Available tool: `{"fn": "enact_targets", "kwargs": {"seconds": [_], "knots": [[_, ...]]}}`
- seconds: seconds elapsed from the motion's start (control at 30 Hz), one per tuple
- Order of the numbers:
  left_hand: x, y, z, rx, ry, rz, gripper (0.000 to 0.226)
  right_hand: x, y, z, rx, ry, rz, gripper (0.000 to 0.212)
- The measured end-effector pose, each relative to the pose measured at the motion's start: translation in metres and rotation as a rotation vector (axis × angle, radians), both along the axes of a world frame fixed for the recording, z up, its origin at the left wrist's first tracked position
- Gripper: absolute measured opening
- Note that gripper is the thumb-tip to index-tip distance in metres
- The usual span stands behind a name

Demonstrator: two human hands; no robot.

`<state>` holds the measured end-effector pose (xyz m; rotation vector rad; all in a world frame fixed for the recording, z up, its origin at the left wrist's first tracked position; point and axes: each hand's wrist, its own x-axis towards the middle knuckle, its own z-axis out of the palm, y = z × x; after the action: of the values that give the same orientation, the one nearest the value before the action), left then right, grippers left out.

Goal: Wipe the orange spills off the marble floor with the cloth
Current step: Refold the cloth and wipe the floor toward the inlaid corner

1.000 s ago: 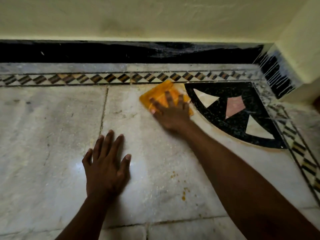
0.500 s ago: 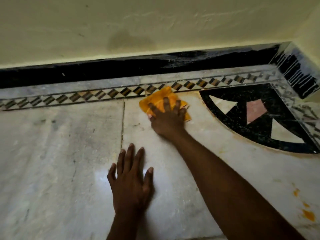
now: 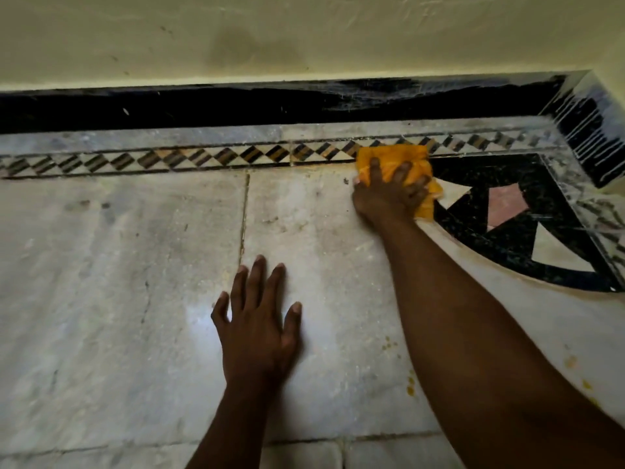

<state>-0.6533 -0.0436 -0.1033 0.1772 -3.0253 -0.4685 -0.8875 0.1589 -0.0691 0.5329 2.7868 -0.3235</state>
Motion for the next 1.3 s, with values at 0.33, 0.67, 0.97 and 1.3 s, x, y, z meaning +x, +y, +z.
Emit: {"fn": "enact_targets", "kwargs": {"seconds": [0.33, 0.67, 0.97, 1.3], "knots": [[0.0, 0.003, 0.008, 0.034, -0.03, -0.025, 0.07, 0.06, 0.042, 0.014, 0.021, 0.017, 0.346, 0.059], [0.009, -0.002, 0.002, 0.151, 0.104, -0.282, 0.071, 0.111, 0.064, 0.007, -0.008, 0.022, 0.199, 0.055], [0.045, 0.036, -0.01, 0.003, 0.007, -0.148, 0.079, 0.17, 0.154, -0.011, 0.099, 0.181, 0.102, 0.058], [0.039, 0.033, -0.004, -0.031, 0.011, -0.209, 0.078, 0.139, 0.065, -0.013, -0.009, 0.212, 0.205, 0.055]]}}
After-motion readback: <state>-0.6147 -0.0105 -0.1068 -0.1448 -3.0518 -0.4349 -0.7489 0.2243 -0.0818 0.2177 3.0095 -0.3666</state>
